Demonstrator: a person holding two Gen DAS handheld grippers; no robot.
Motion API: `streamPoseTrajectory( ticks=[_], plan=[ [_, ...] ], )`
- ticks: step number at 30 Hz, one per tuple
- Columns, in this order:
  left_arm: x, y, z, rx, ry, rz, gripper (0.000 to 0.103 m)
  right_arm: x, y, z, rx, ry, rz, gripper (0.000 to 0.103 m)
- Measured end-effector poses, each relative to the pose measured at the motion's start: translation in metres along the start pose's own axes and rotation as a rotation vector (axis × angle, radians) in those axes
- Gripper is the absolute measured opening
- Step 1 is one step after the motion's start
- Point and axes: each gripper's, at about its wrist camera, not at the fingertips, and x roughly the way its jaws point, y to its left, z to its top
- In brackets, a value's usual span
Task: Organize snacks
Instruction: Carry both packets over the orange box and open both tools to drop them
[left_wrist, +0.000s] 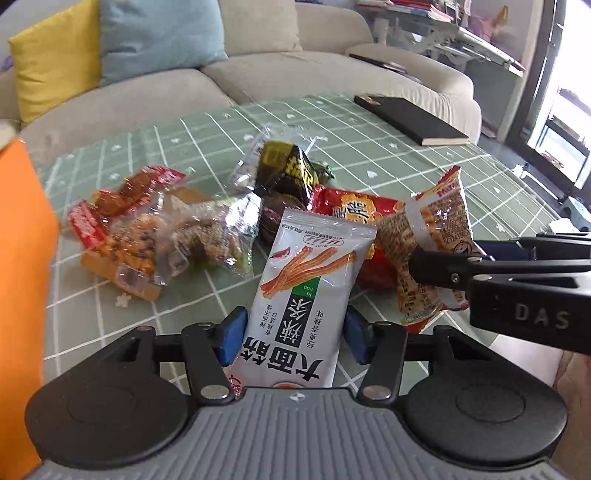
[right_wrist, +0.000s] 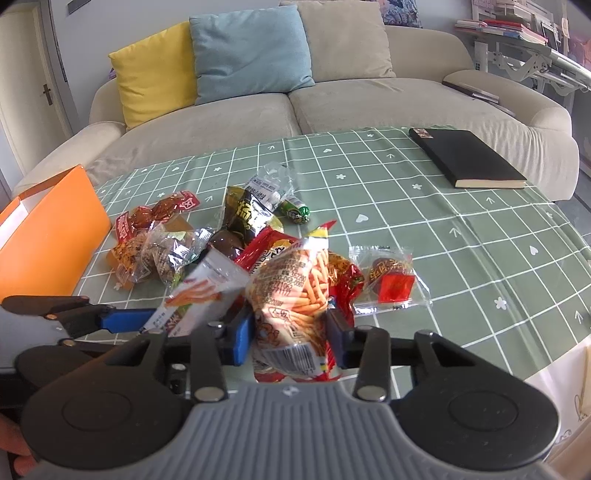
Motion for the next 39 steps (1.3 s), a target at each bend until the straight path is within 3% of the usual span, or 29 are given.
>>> streamPoseTrajectory(
  ticks=[13,20,26,33,39],
  plan=[
    [-0.078,0.012,0.009,-0.076,-0.045,0.056,0.063,-0.038,0.012,-0.001,-0.004,-0.060,0.060,0.031],
    [-0.130,0.038,0.025,-0.138,-0.084,0.130,0.063,-0.075,0.043,0.011,-0.036,-0.102,0.194,0.030],
    [-0.167,0.073,0.025,-0.214,-0.124,0.172,0.063,-0.093,0.089,0.044,-0.063,-0.099,0.338,0.030],
    [-0.191,0.134,0.023,-0.309,-0.103,0.315,0.063,-0.088,0.148,0.084,-0.042,-0.019,0.508,0.030],
    [-0.182,0.183,0.012,-0.380,0.012,0.329,0.063,-0.064,0.206,0.098,-0.094,0.129,0.611,0.030]
  ],
)
